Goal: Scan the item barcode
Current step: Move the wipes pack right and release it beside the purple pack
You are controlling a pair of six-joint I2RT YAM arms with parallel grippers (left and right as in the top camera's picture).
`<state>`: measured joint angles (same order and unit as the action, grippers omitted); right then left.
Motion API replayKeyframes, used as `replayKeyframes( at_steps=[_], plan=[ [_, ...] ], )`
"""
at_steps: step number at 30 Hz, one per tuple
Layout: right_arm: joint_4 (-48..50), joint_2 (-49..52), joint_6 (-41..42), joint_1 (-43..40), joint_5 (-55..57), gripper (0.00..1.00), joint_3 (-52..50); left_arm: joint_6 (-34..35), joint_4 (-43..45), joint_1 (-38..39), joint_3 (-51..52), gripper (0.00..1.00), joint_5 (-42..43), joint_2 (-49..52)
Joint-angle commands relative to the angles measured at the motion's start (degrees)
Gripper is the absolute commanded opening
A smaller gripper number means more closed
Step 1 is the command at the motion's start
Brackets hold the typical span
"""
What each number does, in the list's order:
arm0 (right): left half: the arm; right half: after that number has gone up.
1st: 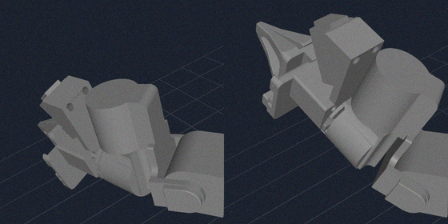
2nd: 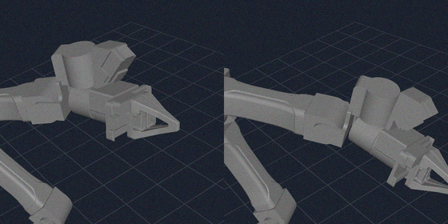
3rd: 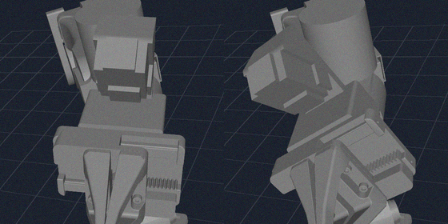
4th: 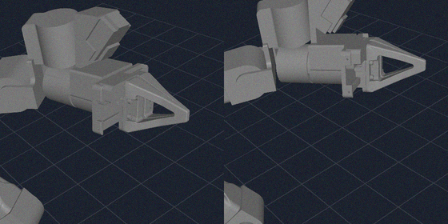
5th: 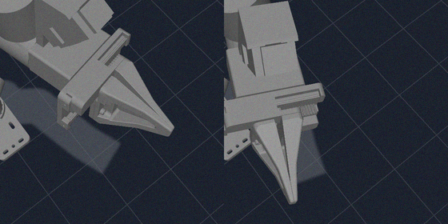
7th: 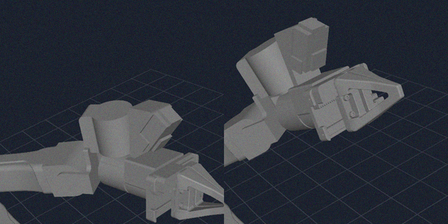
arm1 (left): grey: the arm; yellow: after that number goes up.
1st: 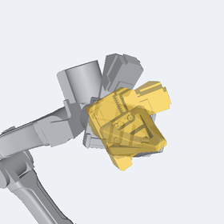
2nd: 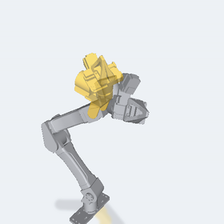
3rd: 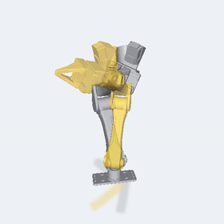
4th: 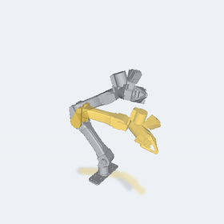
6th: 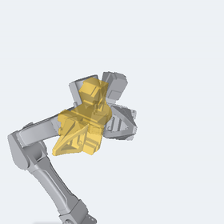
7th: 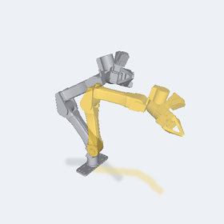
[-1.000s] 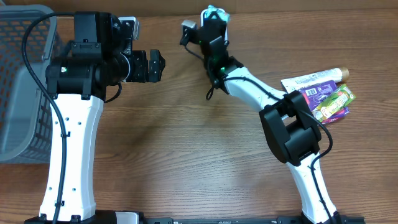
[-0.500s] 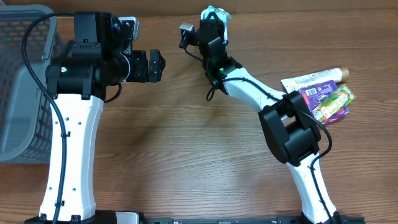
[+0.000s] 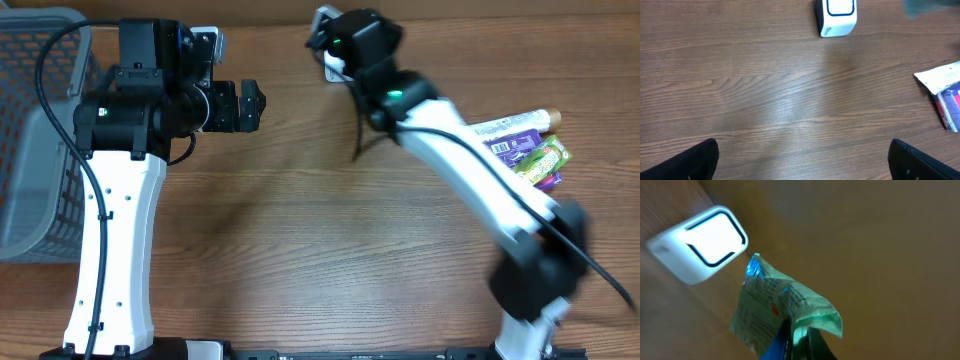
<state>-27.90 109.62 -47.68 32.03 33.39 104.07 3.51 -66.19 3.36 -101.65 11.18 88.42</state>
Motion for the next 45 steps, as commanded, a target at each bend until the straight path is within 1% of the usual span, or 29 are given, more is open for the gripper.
replayKeyframes(
  at_steps=[1, 3, 4, 5, 6, 8, 9, 10, 11, 12, 14, 16, 18, 22, 23, 26, 27, 29, 30, 33, 36, 37, 40, 43, 44, 45],
  plan=[
    [-9.86, -10.27, 35.19, -2.75, -10.71, 0.04, 1.16, 0.79, 0.07, 0.04, -0.63, 1.00, 0.28, 0.33],
    [-18.93, -13.55, 48.17, -6.27, -17.66, 0.04, 1.16, 0.79, 0.09, 0.04, -0.61, 1.00, 0.28, 0.33],
    [-22.67, -14.47, 53.07, -8.20, -19.96, 0.04, 1.16, 0.79, 0.07, 0.04, -0.61, 1.00, 0.28, 0.33],
    [-24.81, -14.84, 55.82, -9.49, -21.09, 0.04, 1.16, 0.79, 0.07, 0.04, -0.63, 1.00, 0.28, 0.33],
    [-29.64, -15.21, 61.18, -12.46, -22.95, 0.04, 1.16, 0.79, 0.07, 0.04, -0.61, 1.00, 0.28, 0.33],
    [-35.30, -15.13, 66.66, -16.59, -23.65, 0.04, 1.01, 0.79, 0.07, 0.04, -0.63, 1.00, 0.28, 0.33],
    [-38.58, -14.91, 70.38, -20.09, -23.65, 0.04, 0.02, 0.79, 0.07, 0.07, -0.63, 1.00, 0.28, 0.33],
    [-39.45, -14.82, 71.67, -21.59, -23.65, 0.04, -0.76, 0.79, 0.09, 0.04, -0.63, 1.00, 0.28, 0.33],
    [-40.15, -14.64, 73.07, -24.92, -23.65, 0.04, -3.04, 0.79, 0.09, 0.04, -0.61, 1.00, 0.28, 0.33],
    [-39.43, -14.38, 73.00, -27.28, -23.63, 0.04, -5.22, 0.79, 0.07, 0.04, -0.63, 1.00, 0.28, 0.33],
    [-34.67, -13.11, 71.69, -31.91, -23.67, 0.04, -10.49, 0.79, 0.07, 0.04, -0.63, 1.00, 0.28, 0.33],
    [-32.17, -11.41, 69.70, -34.40, -23.63, 0.04, -13.09, 0.79, 0.09, 0.04, -0.63, 1.00, 0.28, 0.33],
    [-29.99, -9.33, 69.75, -36.52, -24.15, 0.04, -15.50, 0.79, 0.09, 0.04, -0.61, 1.00, 0.28, 0.33],
    [-30.86, -6.05, 69.75, -38.27, -24.02, 0.05, -16.72, 0.79, 0.07, 0.04, -0.61, 1.00, 0.28, 0.33],
    [-31.21, -6.05, 69.75, -38.34, -23.89, 0.10, -16.70, 0.79, 0.07, 0.04, -0.61, 1.00, 0.28, 0.33],
    [-33.29, -6.10, 69.79, -38.66, -23.12, 0.43, -15.43, 0.79, 0.07, 0.04, -0.61, 1.00, 0.28, 0.33],
    [-34.38, -6.12, 69.79, -38.82, -23.10, 0.50, -14.56, 0.79, 0.07, 0.04, -0.61, 1.00, 0.28, 0.33],
    [-37.66, -6.56, 69.83, -38.86, -23.12, 0.59, -11.30, 0.79, 0.07, 0.04, -0.63, 1.00, 0.28, 0.33],
    [-38.49, -6.82, 69.83, -38.86, -23.12, 0.60, -10.27, 0.79, 0.09, 0.04, -0.61, 1.00, 0.28, 0.33],
    [-43.82, -9.81, 69.99, -38.60, -23.52, 0.63, -2.45, 0.79, 0.09, 0.04, -0.63, 1.00, 0.28, 0.33],
    [-49.03, -13.88, 69.57, -37.55, -26.64, 0.66, 3.85, 0.79, 0.07, 0.04, -0.63, 1.00, 0.28, 0.33],
    [-50.88, -15.47, 67.73, -37.13, -29.31, 0.66, 5.64, 0.79, 0.09, 0.04, -0.61, 1.00, 0.28, 0.33],
    [-54.03, -20.87, 61.86, -35.15, -37.83, 0.69, 6.97, 0.79, 0.09, 0.07, -0.63, 0.99, 0.28, 0.33],
    [-57.27, -25.22, 60.94, -32.89, -38.69, 0.70, 6.97, 0.79, 0.09, 0.04, -0.63, 1.00, 0.28, 0.33],
    [-59.06, -27.08, 61.37, -31.98, -38.82, 0.83, 6.97, 0.79, 0.09, 0.04, -0.61, 1.00, 0.28, 0.33],
    [-59.98, -28.00, 61.37, -31.58, -39.36, 1.00, 6.97, 0.79, 0.07, 0.04, -0.61, 1.00, 0.28, 0.33]
  ],
)
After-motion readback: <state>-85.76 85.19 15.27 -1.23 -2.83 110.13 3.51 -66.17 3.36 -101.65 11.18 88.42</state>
